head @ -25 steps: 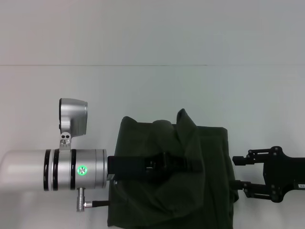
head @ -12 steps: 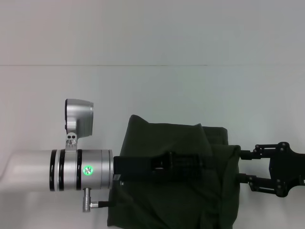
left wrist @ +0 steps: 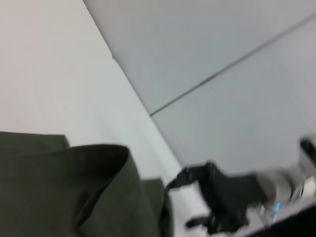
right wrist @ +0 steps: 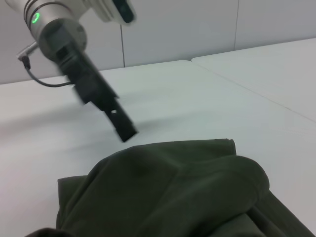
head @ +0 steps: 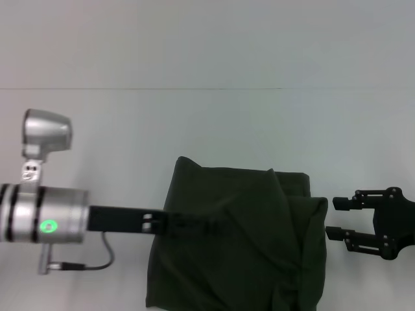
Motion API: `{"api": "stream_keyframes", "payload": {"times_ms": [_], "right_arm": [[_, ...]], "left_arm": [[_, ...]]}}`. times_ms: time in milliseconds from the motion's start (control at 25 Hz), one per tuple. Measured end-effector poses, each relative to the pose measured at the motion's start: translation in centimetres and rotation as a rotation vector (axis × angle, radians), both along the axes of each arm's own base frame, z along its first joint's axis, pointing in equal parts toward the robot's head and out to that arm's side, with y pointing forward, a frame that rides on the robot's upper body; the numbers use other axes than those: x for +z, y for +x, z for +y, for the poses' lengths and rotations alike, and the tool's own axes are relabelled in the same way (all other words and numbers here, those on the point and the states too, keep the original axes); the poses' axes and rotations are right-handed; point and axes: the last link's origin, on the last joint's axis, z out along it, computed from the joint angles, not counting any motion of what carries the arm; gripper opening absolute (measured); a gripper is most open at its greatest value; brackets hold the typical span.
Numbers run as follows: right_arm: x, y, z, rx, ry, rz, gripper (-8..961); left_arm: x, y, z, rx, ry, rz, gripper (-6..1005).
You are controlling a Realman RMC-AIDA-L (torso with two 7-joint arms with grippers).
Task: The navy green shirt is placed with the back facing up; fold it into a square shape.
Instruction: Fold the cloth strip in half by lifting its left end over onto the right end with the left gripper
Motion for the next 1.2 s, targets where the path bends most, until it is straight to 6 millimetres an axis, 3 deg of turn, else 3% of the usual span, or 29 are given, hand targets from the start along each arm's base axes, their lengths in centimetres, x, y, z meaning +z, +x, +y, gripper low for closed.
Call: {"api": "stream_keyframes", "payload": {"times_ms": [200,480,840,1040,1200], "right_arm": [[0.0,-0.3,0.3,0.003,-0.003,0.003,579],[0.0,-0.6,0.6,-0.007,-0.009,0.011,579],[0.0,-0.8,0.7,-0.003,-0.002,0.010,580],[0.4,-1.2,1.1,-0.040,0.005,0.030,579],[1.7,-2.8,2.0,-0.129,-0.020,0.033,578]], "left_arm": [[2.9,-3.2,-0.9,-0.074,0.051,0.084,878],[4.7,-5.7,-2.0,0.044,0.058,0.129,879],[5.7,-6.8,-2.3,0.239,-0.037,0.145,876],[5.0,-6.5,-1.2,0.255,0.006,0.159,874],[5.1,-6.6,-1.1,0.194,0.051,0.164,874]]}}
